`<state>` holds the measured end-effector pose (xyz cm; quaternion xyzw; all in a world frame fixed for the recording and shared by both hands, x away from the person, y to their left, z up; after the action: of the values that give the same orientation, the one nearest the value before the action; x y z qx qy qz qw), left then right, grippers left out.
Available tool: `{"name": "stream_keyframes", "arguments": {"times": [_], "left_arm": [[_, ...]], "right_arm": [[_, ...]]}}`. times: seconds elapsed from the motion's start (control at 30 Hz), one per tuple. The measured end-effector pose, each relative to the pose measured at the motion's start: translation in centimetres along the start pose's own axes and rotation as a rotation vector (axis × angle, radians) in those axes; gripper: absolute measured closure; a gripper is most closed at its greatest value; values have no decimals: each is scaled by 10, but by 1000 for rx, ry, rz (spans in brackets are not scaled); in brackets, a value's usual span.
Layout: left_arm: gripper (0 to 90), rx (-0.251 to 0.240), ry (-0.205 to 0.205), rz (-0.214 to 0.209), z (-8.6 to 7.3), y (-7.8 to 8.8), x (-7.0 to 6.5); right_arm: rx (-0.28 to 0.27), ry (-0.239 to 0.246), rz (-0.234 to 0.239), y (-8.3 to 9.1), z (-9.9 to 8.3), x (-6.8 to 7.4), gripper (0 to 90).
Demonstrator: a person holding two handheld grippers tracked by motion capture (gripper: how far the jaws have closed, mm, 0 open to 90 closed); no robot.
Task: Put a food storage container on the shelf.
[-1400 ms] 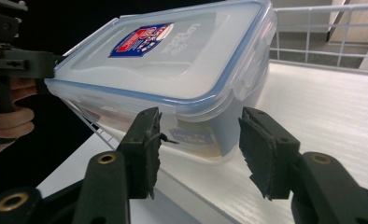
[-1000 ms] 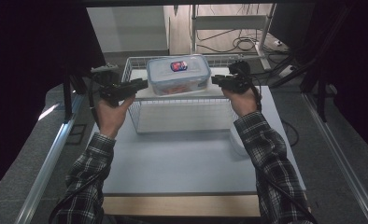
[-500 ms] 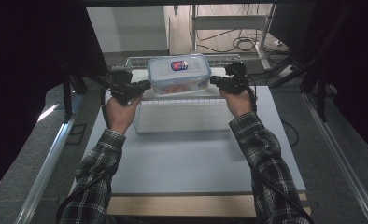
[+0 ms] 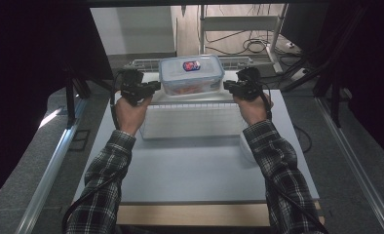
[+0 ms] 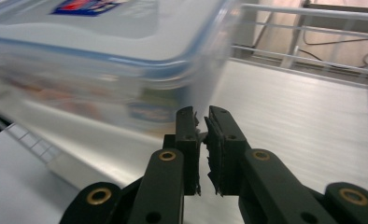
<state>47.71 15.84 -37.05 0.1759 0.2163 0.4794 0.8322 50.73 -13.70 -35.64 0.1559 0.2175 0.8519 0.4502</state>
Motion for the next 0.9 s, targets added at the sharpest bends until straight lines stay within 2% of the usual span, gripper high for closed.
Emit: {"name": "stream_keyframes", "arguments": {"times": [0.07,0.2,0.23,0.27,0.3,0.37,0.53,0.77,0.9], "left_arm": [[825,-7,6,-13,-1,1,0],[828,-1,8,-16,2,-4,-1],[829,1,9,-11,3,-5,-1],[848,7,-1,14,4,-7,-1],[853,7,-1,14,4,-7,-1],[859,7,7,25,6,-9,1],[884,6,24,28,9,-11,8],[871,14,10,41,10,-11,8],[822,3,-9,35,8,-5,8]], "right_arm": [[-13,-21,8,-5,1,-7,828],[-25,-22,3,-14,4,-7,835],[-25,-16,-5,-17,6,-6,843],[-25,-11,-16,-23,9,-7,876],[-25,-11,-16,-23,9,-7,876],[-20,-32,9,-25,11,-7,892],[-5,-11,30,-21,7,1,894],[-3,-4,37,-19,4,1,890],[-6,20,21,-14,2,1,816]]}}
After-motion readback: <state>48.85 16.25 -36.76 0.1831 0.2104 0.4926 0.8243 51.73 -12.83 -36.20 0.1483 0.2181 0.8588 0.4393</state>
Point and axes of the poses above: each handheld gripper's, and its own axes: y roughly backward along the jaws, z roughly out of its top, x roughly to its left, the point moved 5 cm from there along -y, roughly forward along the jaws, and after that the axes turned 1 degree about x, right-handed, at the moved point
